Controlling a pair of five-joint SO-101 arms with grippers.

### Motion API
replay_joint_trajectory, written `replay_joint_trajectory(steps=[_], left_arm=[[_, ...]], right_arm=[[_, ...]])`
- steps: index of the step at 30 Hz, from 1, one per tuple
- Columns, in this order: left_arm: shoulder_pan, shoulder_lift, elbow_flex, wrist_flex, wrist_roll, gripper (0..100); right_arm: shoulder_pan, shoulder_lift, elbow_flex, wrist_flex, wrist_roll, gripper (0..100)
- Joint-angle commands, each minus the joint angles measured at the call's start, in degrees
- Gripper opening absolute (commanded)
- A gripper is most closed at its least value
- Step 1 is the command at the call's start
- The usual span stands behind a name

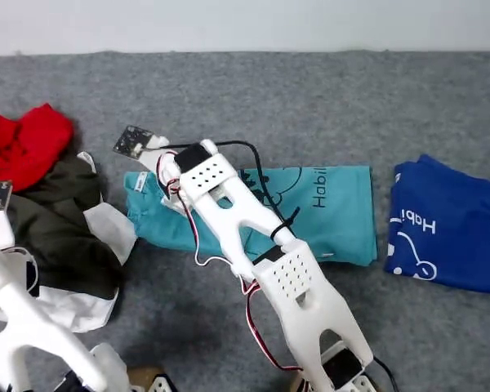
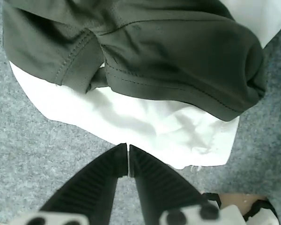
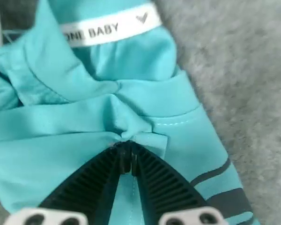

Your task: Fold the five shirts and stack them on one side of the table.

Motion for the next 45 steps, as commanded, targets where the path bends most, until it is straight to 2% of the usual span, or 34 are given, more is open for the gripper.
replay_joint_trajectory(steps=[1, 5, 13, 18, 21, 25, 31, 36, 45], left_arm=[[0.2, -1.8, -0.1, -0.5, -0.5, 2], [0.3, -1.8, -0.1, -0.5, -0.5, 2], [0.3, -1.8, -0.1, -0.5, -0.5, 2], [0.3, -1.8, -0.1, -0.5, -0.5, 2], [0.3, -1.8, -0.1, -0.5, -0.5, 2], [0.3, -1.8, -0.1, -0.5, -0.5, 2], [0.3, -1.8, -0.1, -0.5, -0.5, 2], [0.3, -1.8, -0.1, -0.5, -0.5, 2], [0.3, -1.8, -0.1, -0.5, -0.5, 2]], right_arm=[[0.0, -2.2, -9.4, 4.0, -0.1, 1.2], [-0.3, -2.4, -17.2, 4.8, -0.1, 1.2], [-0.2, 5.6, -17.7, 0.4, 0.0, 1.2], [2.2, 9.8, -17.7, -3.1, 6.4, 1.2], [3.5, 9.9, -18.4, -5.1, 7.0, 1.2], [3.2, 8.7, -23.9, -2.4, 6.9, 1.2], [-1.1, 9.1, -33.5, 7.8, 6.9, 1.2], [-6.7, 9.2, -35.0, 15.7, 6.8, 1.2], [-14.4, 17.1, -35.4, 15.8, 0.5, 1.1]])
